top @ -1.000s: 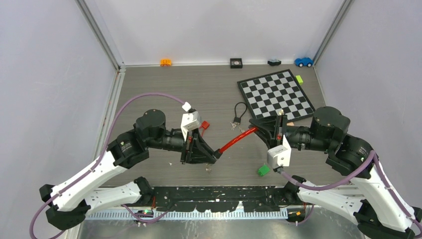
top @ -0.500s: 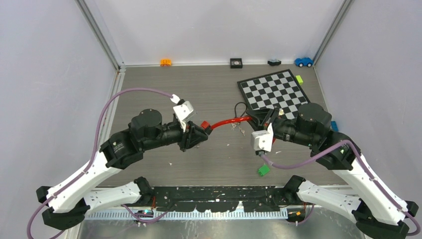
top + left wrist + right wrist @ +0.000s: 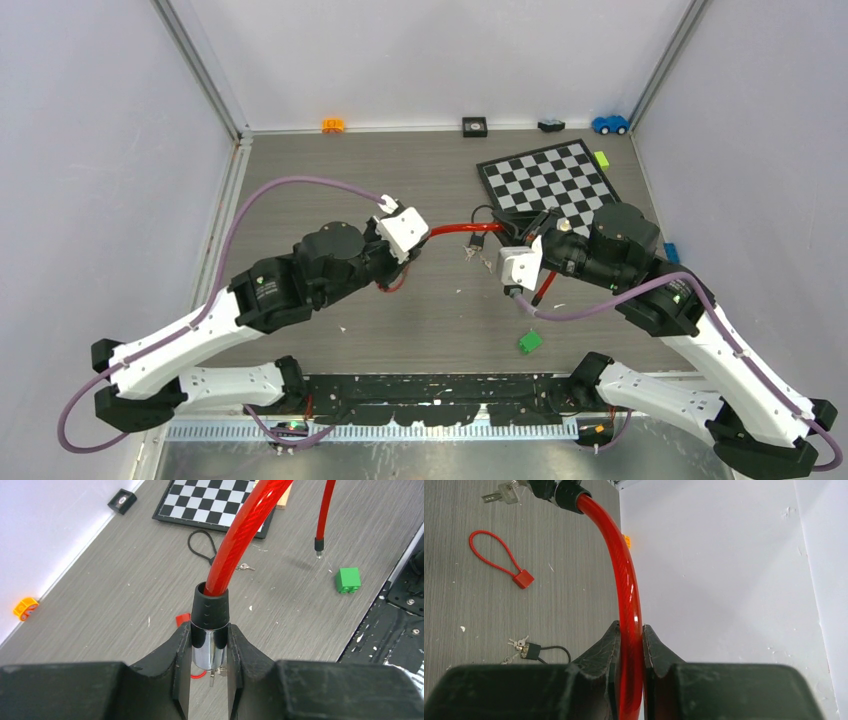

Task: Lock with the key
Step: Adjust the lock.

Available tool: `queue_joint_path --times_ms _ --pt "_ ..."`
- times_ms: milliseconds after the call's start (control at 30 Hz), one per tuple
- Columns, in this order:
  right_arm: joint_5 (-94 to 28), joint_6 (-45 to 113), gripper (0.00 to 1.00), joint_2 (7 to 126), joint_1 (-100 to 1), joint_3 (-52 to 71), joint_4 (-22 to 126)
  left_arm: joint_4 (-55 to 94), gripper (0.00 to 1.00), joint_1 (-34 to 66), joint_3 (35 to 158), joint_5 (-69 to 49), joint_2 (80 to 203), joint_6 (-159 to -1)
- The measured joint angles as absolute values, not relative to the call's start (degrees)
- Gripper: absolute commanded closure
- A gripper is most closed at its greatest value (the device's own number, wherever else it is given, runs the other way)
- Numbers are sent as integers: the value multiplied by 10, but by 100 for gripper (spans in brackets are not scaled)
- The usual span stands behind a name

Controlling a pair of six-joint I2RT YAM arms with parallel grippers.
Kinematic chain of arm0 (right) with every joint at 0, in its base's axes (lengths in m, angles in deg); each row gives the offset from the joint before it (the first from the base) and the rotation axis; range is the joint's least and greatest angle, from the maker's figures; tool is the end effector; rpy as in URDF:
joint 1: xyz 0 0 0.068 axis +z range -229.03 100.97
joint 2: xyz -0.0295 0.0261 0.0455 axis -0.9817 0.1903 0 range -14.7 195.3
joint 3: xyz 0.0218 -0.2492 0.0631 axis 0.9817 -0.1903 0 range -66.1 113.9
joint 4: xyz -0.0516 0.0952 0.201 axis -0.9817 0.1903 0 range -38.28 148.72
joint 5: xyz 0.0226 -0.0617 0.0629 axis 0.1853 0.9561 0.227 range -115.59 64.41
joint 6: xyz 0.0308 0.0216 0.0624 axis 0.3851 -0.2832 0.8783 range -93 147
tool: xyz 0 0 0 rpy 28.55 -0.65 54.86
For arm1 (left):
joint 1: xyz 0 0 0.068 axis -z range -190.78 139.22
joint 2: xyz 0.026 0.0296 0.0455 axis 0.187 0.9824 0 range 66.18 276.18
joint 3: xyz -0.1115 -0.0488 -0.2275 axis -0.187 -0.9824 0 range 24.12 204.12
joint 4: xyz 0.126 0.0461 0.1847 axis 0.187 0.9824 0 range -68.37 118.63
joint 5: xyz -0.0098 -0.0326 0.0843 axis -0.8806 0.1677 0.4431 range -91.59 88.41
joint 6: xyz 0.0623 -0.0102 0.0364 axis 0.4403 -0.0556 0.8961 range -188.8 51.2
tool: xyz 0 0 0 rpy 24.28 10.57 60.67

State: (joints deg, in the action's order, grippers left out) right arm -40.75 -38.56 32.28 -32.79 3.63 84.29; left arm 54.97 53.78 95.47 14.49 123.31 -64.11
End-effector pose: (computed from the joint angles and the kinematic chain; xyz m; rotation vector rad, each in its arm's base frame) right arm 0.0928 0.1198 0.4090 -1.5370 0.8073 -0.0173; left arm 0.1004 -0.1716 0.3887 0.9252 1.6772 -0.4438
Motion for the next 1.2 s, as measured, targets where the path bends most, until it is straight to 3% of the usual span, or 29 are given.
queue_joint_path --times_ms 33,100,167,200,267,300,533,733,1100,1200 --pt "-406 -386 99 323 -328 35 843 549 100 538 954 146 1233 -635" --pt "-404 -386 99 323 -328 35 843 544 85 538 948 146 1225 -622" --pt "-404 -386 99 323 -328 34 843 541 56 539 941 139 1214 -614" --pt "-405 -386 99 323 -327 34 843 541 49 540 939 135 1208 -610" --pt "-408 -386 99 323 -327 34 844 540 13 540 938 128 1200 -605" --pt "-410 -386 99 323 -327 34 846 540 2 540 938 125 1196 -602" --pt "-424 -392 99 323 -326 34 877 542 0 539 954 73 1166 -609" --pt "-440 -394 99 324 -326 45 911 555 16 539 1049 41 1175 -613" --pt "-448 -378 99 332 -325 57 915 617 17 539 1102 -19 1277 -630" --pt "-448 -370 99 334 -325 57 916 636 22 539 1097 -28 1311 -630"
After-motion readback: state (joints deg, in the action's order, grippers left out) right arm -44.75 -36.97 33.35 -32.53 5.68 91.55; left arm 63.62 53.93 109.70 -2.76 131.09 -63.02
